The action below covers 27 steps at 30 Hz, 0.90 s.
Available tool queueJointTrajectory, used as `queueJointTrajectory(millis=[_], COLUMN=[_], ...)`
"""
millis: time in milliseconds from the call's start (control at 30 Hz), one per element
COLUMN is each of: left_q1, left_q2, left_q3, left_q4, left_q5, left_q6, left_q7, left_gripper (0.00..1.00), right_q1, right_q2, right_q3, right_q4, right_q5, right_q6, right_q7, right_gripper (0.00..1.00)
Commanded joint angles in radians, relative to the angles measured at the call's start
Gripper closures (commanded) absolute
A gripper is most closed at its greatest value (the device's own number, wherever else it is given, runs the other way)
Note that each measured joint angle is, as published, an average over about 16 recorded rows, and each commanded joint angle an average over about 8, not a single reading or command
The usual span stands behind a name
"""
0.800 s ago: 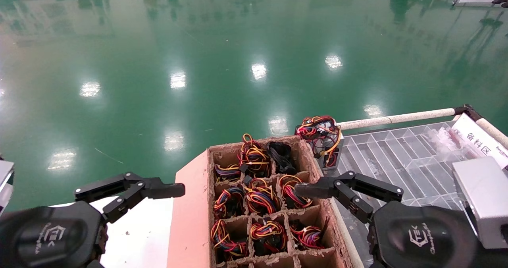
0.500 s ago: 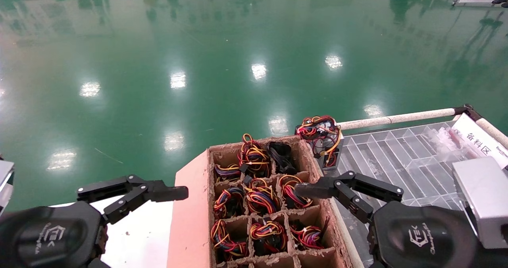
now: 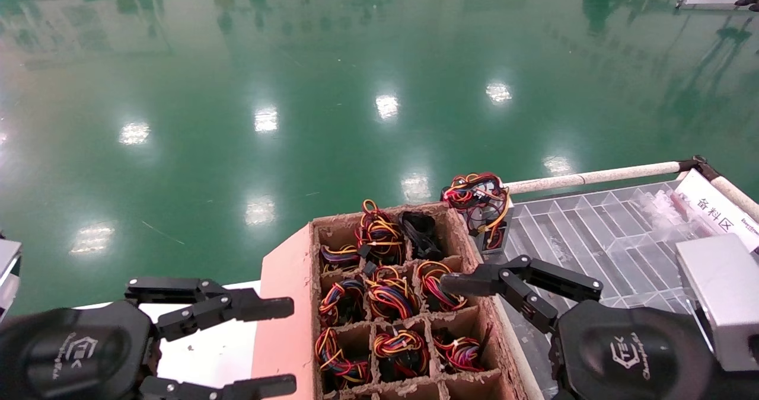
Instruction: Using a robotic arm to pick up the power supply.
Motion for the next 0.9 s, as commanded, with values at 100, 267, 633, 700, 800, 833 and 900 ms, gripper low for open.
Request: queueJointTrajectory(millis=[100,267,633,700,800,833,900], left_q1=[0.0,0.0,0.0,0.0,0.0,0.0,0.0], left_q2=[0.0,0.0,0.0,0.0,0.0,0.0,0.0], left_q3=[0.0,0.0,0.0,0.0,0.0,0.0,0.0], left_q4=[0.0,0.0,0.0,0.0,0.0,0.0,0.0], left_q5=[0.0,0.0,0.0,0.0,0.0,0.0,0.0], left_q6=[0.0,0.0,0.0,0.0,0.0,0.0,0.0], left_q7=[0.0,0.0,0.0,0.0,0.0,0.0,0.0], left_gripper=[1.0,1.0,1.0,1.0,0.95,0.84,0.59], right_q1=[0.0,0.0,0.0,0.0,-0.001,-0.001,-0.002], right_q2=[0.0,0.0,0.0,0.0,0.002,0.003,0.005], right_q3=[0.0,0.0,0.0,0.0,-0.001,-0.002,-0.004], right_q4=[0.0,0.0,0.0,0.0,-0.003,-0.005,-0.011], right_q5=[0.0,0.0,0.0,-0.001,-0.008,-0.012,-0.025], right_q6=[0.0,0.0,0.0,0.0,0.006,0.009,0.02], right_q7=[0.0,0.0,0.0,0.0,-0.001,-0.001,-0.001], right_gripper=[0.0,0.0,0.0,0.0,0.0,0.0,0.0])
